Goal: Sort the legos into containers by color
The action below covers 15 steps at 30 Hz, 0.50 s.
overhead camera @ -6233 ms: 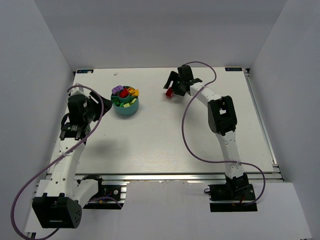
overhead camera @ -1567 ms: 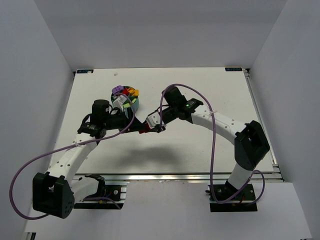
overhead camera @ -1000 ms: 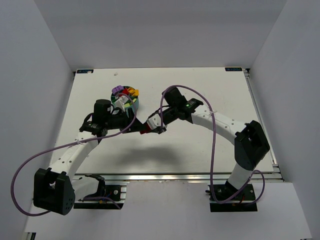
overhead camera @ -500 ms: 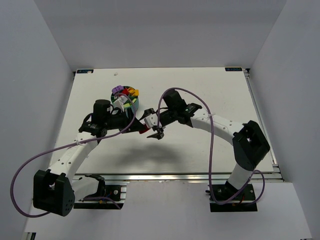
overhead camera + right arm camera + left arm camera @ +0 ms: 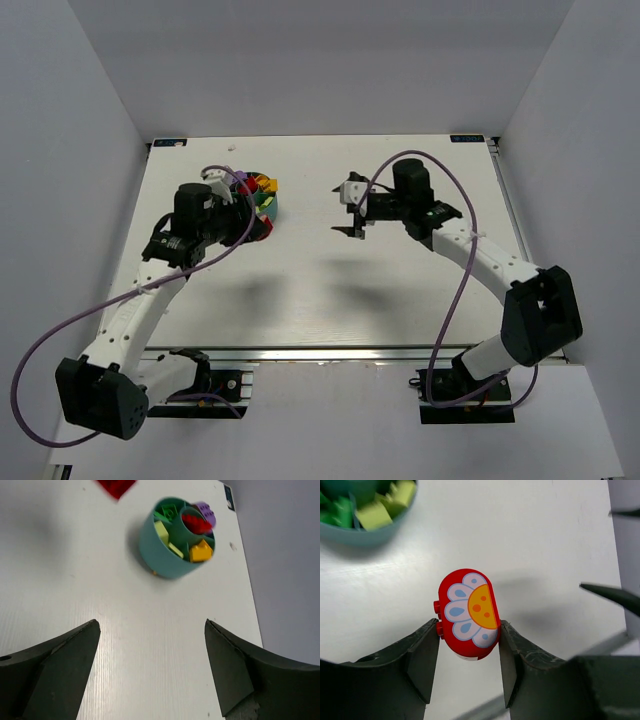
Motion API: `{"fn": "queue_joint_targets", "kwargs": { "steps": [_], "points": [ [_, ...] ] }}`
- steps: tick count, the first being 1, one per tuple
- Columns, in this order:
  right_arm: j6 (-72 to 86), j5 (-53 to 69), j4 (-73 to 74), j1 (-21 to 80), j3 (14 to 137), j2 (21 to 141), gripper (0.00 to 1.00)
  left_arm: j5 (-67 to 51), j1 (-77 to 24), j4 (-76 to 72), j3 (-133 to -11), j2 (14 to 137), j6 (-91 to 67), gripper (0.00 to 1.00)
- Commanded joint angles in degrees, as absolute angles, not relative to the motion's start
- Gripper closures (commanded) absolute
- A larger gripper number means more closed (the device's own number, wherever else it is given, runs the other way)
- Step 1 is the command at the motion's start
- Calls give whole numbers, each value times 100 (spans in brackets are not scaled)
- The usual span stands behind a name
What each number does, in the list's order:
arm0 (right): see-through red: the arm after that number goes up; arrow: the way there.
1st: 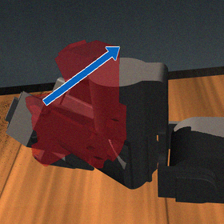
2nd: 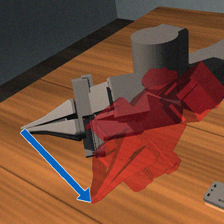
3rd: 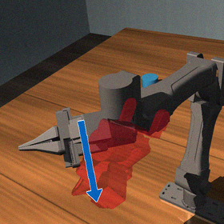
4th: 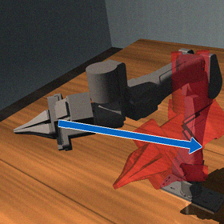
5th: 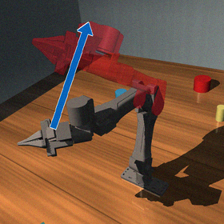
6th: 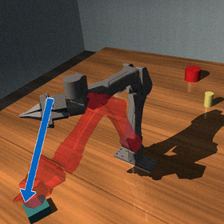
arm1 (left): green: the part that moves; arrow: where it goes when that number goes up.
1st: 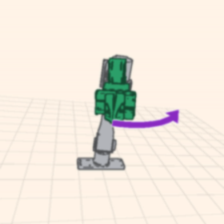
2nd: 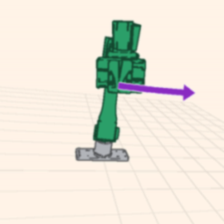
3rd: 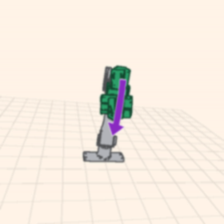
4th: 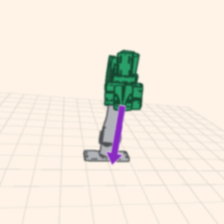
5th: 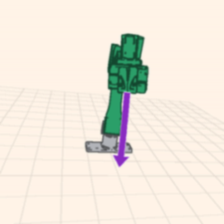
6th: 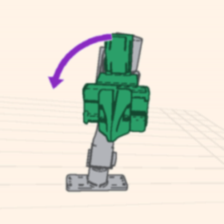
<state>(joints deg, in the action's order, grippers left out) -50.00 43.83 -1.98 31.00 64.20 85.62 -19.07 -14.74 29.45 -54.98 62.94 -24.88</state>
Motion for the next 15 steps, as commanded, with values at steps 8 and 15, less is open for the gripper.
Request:
{"fn": "queue_joint_targets", "kwargs": {
  "steps": [8,15],
  "points": [
    [-4009,4315,-527,2760,6117,8393,77,466,-1336,1303,-5941,6705,-2874,96],
    [-3621,4289,-773,2698,6038,8402,78,-429,-634,62,-5889,7496,-3251,96]
  ]
}}
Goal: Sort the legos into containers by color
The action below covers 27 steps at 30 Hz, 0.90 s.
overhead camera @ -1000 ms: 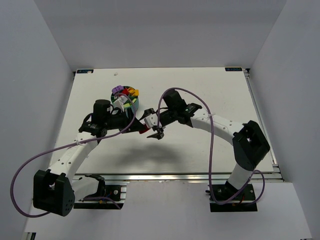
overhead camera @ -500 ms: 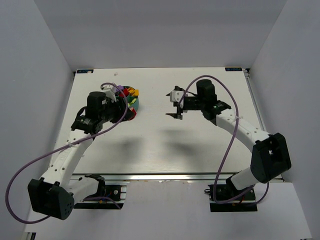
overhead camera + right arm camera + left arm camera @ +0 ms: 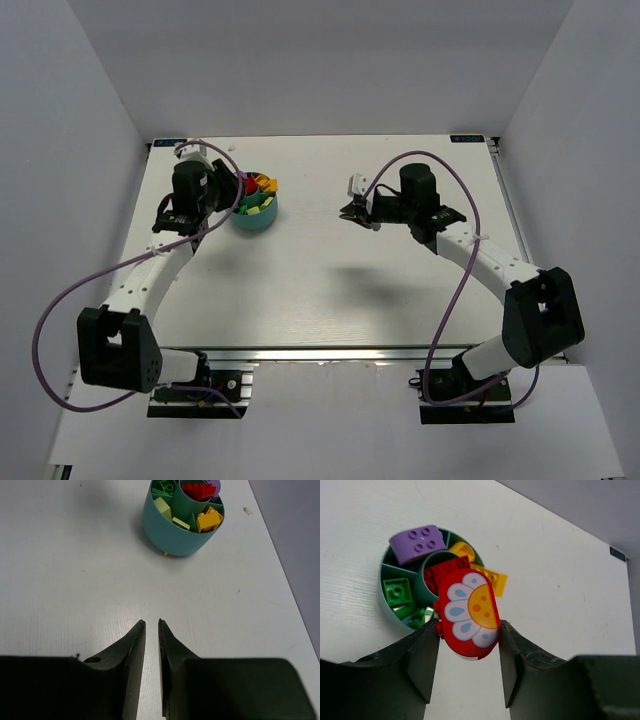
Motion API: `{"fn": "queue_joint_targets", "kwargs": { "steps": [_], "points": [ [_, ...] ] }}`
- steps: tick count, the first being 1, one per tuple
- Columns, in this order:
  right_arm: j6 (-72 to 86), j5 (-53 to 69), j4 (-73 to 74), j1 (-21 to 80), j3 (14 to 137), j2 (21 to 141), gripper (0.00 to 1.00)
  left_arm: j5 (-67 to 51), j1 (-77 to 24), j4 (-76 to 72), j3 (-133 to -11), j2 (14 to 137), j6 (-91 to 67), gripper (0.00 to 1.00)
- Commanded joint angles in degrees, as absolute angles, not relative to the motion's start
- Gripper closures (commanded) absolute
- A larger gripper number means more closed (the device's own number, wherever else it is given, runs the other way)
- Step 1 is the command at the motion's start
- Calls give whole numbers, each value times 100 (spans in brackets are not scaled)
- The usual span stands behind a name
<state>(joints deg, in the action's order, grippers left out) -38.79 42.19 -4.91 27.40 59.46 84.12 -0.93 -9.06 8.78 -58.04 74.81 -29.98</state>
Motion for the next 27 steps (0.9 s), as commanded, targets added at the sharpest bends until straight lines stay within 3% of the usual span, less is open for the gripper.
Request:
{"fn": "queue_joint_targets", "kwargs": {
  "steps": [1,11,27],
  "points": [
    [-3604,4298,-773,2681,6012,8394,78,-526,-485,18,-5889,7584,-3339,96],
    [-3586,4368,-721,2540,5897,8393,75,-1239,-202,-879,-5933,8332,-3788,96],
    [-3604,4421,-703,2496,5810,8385,73,-1064,-202,-1239,-5485,8543,-4350,91]
  ]
}}
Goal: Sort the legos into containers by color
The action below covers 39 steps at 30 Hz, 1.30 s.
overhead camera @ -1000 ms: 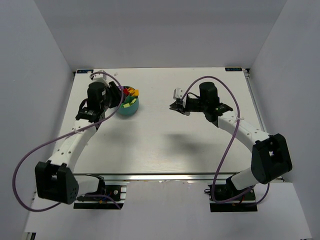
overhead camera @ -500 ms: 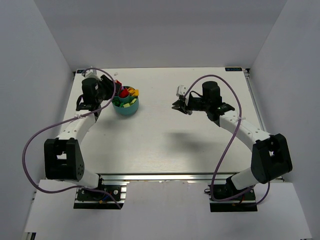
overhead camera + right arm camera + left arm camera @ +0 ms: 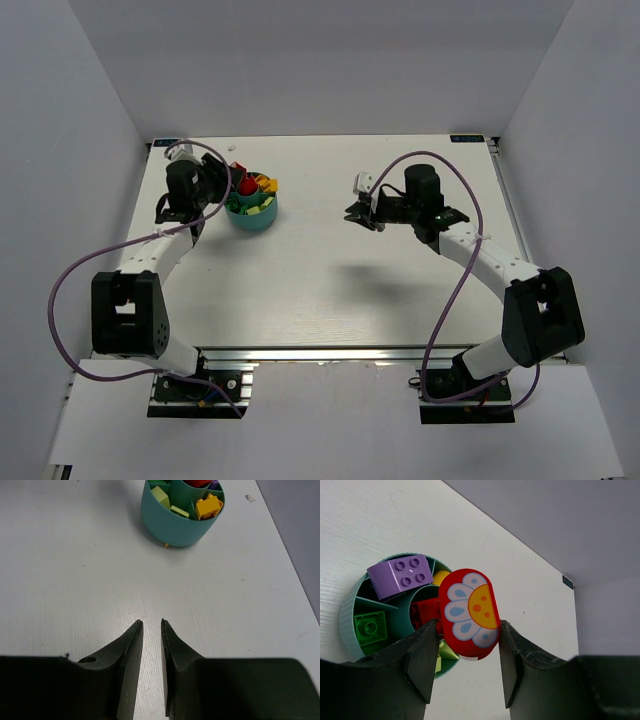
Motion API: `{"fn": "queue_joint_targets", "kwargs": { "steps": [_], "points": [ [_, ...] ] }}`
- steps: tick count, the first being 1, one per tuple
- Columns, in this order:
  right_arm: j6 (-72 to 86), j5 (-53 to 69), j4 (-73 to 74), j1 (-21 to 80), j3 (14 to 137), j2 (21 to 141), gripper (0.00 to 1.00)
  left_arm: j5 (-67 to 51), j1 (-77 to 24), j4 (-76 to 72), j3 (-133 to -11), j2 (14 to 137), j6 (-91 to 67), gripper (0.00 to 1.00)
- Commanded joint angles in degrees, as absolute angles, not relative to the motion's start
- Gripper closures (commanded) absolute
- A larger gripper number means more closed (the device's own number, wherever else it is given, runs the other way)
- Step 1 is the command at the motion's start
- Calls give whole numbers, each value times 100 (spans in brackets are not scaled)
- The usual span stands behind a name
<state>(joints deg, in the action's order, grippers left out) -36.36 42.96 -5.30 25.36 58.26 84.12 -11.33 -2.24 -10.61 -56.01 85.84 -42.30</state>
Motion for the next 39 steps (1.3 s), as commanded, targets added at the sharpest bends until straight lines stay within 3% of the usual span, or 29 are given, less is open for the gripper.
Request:
{"fn": "queue_joint_targets", "kwargs": {
  "steps": [1,39],
  "points": [
    [-3604,4430,-703,2496,5810,8376,73,-1055,-202,-1257,-5458,8543,-4359,91],
    [-3674,4535,-703,2391,5739,8446,73,-1125,-202,-1415,-5396,8930,-4430,84]
  ]
}}
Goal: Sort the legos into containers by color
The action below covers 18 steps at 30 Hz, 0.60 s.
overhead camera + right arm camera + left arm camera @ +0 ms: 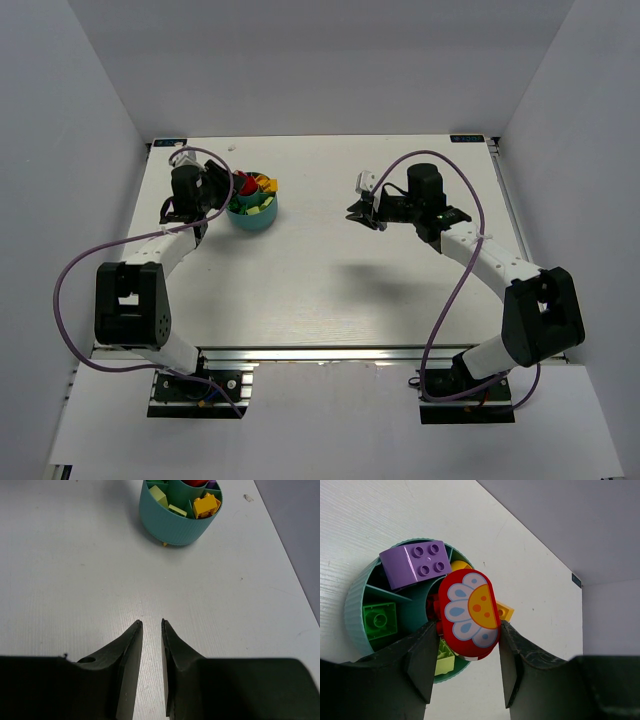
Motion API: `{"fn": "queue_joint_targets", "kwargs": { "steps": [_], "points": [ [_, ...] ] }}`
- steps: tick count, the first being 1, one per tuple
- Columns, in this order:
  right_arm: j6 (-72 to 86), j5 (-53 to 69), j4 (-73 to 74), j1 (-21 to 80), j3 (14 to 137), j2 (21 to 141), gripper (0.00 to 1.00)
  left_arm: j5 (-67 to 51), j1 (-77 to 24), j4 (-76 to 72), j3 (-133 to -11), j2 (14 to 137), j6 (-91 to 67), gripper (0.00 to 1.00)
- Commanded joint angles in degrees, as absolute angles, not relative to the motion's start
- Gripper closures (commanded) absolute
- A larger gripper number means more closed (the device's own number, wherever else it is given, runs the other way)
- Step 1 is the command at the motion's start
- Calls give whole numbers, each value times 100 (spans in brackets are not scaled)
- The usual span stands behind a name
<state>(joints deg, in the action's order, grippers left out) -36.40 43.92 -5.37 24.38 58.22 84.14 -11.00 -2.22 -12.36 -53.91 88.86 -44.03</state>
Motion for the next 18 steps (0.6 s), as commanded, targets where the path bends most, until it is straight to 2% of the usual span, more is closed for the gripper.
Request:
{"fn": "queue_joint_targets", "kwargs": {
  "steps": [1,13,18],
  "points": [
    [-3683,4526,-694,2399,5739,8446,73,-1125,-202,-1424,-5388,8938,-4430,84],
    [-3726,4535,-659,2382,5730,8455,73,-1116,-202,-1538,-5361,9053,-4474,80],
    [-3727,4544,-650,2373,5722,8464,73,-1107,-202,-1521,-5335,9035,-4474,68]
  ]
}}
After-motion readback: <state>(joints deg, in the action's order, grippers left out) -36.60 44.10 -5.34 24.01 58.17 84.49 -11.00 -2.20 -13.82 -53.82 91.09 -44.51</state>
